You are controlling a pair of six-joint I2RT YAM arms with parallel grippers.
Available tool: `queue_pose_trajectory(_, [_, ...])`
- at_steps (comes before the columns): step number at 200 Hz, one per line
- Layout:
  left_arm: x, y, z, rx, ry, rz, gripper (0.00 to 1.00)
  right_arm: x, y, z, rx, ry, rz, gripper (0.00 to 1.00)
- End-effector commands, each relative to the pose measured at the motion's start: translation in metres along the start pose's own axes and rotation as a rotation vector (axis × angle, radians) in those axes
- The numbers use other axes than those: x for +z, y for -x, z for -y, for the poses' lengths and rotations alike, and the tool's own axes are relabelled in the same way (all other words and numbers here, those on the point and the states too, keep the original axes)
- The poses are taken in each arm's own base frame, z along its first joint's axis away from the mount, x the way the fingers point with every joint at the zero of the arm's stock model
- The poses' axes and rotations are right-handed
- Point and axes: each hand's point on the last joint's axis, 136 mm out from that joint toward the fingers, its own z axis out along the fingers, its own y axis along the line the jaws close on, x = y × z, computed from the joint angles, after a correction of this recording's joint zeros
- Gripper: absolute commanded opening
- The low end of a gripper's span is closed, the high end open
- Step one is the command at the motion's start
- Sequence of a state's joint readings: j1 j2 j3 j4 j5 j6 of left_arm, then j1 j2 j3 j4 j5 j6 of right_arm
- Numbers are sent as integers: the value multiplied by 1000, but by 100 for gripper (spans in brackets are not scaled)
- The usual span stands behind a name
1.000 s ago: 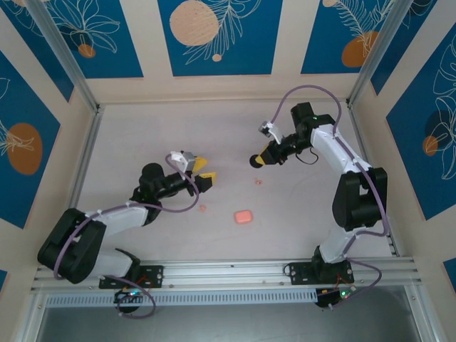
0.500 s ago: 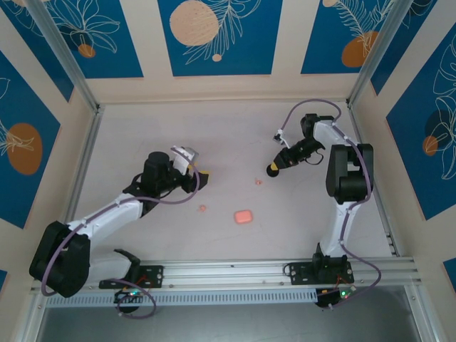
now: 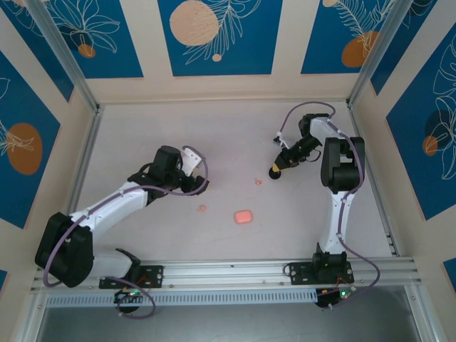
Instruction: Insert the wireless bluetooth earbuds into the charging case
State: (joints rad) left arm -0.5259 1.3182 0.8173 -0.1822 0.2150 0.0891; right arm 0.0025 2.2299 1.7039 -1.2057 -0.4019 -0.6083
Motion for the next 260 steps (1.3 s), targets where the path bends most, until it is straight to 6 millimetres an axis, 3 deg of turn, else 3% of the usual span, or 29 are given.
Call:
queue_pose_trajectory(1, [0,-6,6,50,-6,-73,66,-4,-4,2,13,16,-25,12])
queue_pose_trajectory(36, [1,-12,17,105,-37,-114,66,1,-9,13,26,1,-67,15])
queue_pose_trajectory(78, [-1,-19,44,208,-138,-133,66,0,-2,20,26,-13,-46,24])
queue_pose_trajectory(166, [-5,-45,97,435,-249,-250,67,-27,23,26,-30,-105,82,41])
queue_pose_trajectory(192, [-2,-49,112,497,-260,-292,67,-47,37,6,-69,-103,207,43])
queue_pose_trajectory(223, [7,-56,133,577,-282,-338,67,-78,52,-42,-112,-60,448,43])
queue_pose_trajectory(238, [15,-57,141,608,-292,-357,67,-82,50,-63,-112,-16,528,43])
queue_pose_trajectory(260, [27,-59,152,652,-300,-386,68,-84,37,-78,-51,-1,593,43])
